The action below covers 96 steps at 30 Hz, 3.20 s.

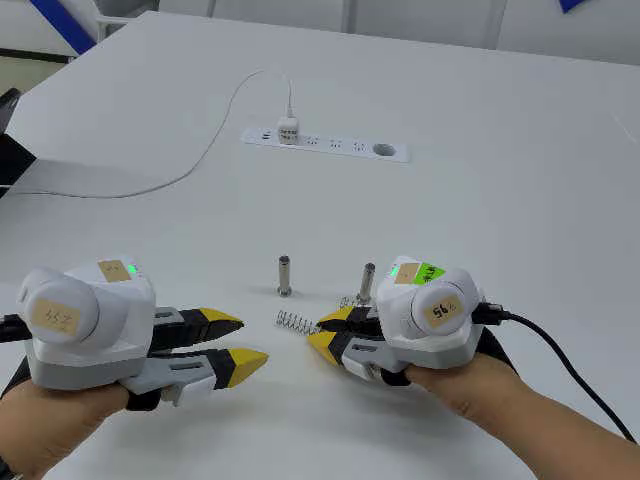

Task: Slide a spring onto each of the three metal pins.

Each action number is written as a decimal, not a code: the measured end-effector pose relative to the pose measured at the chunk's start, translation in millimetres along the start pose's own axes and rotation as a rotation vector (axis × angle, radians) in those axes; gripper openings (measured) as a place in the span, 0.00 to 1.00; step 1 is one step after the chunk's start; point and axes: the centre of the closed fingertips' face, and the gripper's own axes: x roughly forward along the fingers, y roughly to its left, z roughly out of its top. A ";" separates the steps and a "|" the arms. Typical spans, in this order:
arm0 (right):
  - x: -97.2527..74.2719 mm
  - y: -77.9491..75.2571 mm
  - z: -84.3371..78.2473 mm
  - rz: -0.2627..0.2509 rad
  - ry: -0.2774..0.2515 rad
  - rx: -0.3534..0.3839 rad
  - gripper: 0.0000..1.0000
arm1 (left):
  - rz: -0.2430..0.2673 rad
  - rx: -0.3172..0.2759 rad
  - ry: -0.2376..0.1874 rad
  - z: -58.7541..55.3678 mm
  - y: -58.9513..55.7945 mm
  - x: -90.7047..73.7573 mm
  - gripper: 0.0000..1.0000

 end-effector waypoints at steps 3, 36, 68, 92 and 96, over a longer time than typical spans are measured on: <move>-1.2 2.6 1.0 0.009 -0.001 0.008 0.12 | 0.002 -0.002 0.001 -0.6 0.4 -0.3 0.30; -47.4 42.9 21.6 0.188 -0.045 0.008 0.11 | -0.143 0.095 -0.024 9.2 -25.5 10.9 0.27; -72.5 63.0 39.0 0.334 -0.090 0.010 0.11 | -0.322 0.134 -0.034 9.6 -65.7 6.4 0.12; -64.3 66.0 73.8 0.299 -0.143 -0.048 0.11 | -0.302 0.124 -0.067 17.0 -66.4 14.5 0.11; -63.1 66.4 73.0 0.295 -0.137 -0.060 0.11 | -0.299 0.125 -0.067 16.4 -66.6 15.2 0.11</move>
